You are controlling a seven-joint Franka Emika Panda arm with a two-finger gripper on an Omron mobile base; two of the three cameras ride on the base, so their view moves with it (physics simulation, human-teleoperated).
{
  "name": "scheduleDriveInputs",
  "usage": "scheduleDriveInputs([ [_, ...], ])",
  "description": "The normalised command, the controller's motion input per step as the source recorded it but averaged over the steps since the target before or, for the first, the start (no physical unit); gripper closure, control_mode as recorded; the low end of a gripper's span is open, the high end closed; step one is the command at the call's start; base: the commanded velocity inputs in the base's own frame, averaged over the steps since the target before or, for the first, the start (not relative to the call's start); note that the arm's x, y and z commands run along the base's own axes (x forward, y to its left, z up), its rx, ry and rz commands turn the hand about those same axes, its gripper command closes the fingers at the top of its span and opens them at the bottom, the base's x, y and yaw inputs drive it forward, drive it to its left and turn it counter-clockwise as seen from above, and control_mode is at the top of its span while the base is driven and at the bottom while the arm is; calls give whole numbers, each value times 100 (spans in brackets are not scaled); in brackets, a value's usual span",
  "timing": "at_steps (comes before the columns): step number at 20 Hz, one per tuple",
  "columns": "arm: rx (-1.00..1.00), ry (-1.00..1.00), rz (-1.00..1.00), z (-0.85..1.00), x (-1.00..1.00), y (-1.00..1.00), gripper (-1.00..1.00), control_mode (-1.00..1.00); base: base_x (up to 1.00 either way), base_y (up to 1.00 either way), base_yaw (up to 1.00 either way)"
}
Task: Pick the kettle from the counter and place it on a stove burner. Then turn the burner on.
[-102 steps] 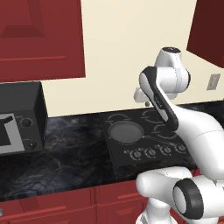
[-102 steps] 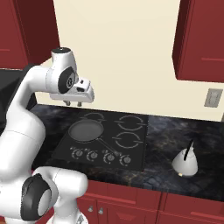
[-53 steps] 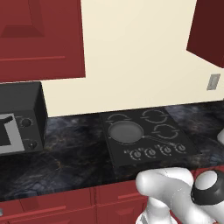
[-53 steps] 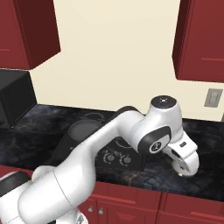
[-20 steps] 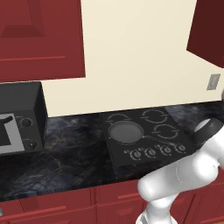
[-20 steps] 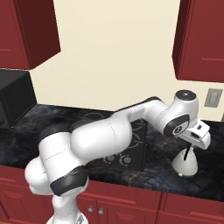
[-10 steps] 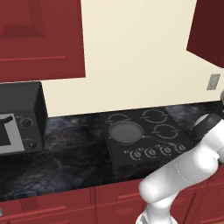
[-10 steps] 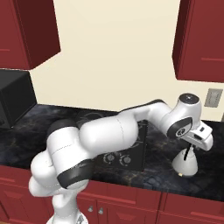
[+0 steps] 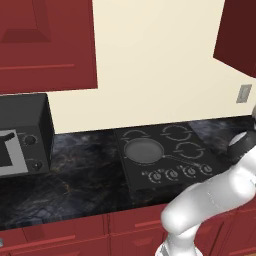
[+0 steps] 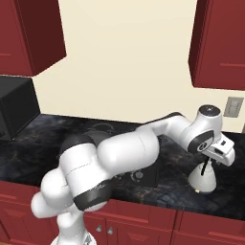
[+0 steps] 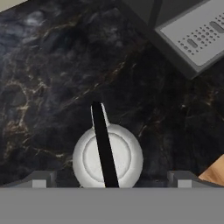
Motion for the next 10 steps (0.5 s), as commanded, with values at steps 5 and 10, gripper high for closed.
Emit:
scheduleDriveInputs([
  [5,0,0,0,-16,8,-16,-100,-100,0,0,0],
  [10,0,0,0,-9,6,-5,-100,-100,0,0,0],
])
